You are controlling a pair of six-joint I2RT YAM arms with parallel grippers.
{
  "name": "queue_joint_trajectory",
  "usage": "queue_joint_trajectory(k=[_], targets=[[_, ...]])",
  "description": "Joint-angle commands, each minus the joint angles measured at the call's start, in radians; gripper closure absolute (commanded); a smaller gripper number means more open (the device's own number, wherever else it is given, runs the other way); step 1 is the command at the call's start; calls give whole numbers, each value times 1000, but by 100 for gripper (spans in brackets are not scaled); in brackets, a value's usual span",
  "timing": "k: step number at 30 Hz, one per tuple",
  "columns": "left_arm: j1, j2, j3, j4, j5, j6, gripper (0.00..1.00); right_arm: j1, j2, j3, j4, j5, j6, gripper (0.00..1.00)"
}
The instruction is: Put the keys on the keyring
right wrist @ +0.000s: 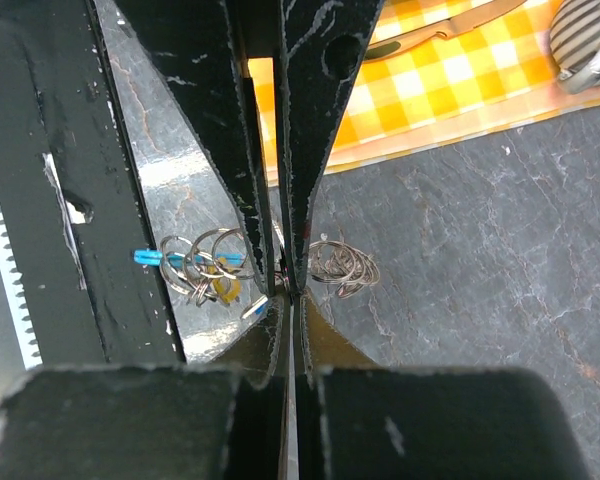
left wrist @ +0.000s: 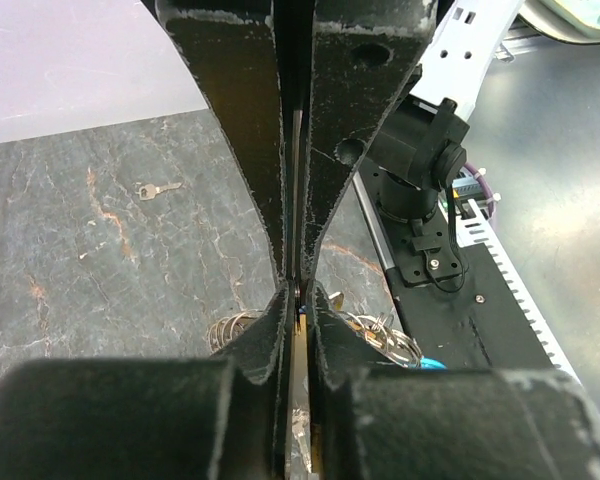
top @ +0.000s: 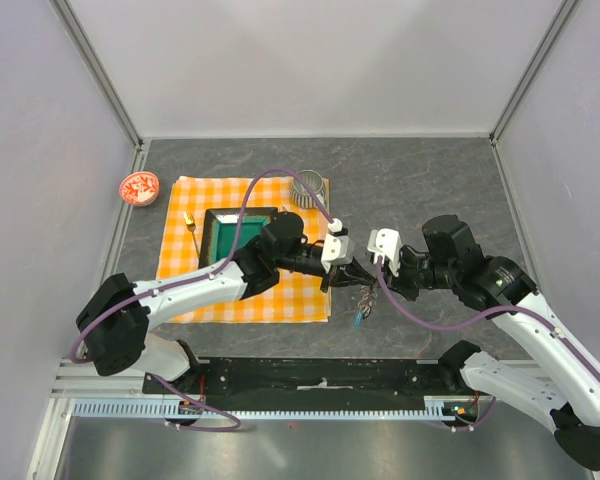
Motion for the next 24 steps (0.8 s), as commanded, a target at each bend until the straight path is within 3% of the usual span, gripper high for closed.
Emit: queue_joint_trajectory(k=[1,5,9,15,19,24], targets=[[-10,7,44,-6,1,16,97,4,-4,23,64,-20,-10,100],[-8,-4,41,0,-11,19,98,4,-10,11,75,-3,5,99],[-8,-35,-16,102,-53,16,98,5,-50,-17,118,23,56,71],[1,-67,-154,336,-163,-48,98,2,-131,-107,231,184,223,65],[4,-38,-281,671,-244,-143,98,2,-187,-175,338,250,355,60],[12,56,-361,971,-304,-235,98,1,-217,-276,440,279,513,59]])
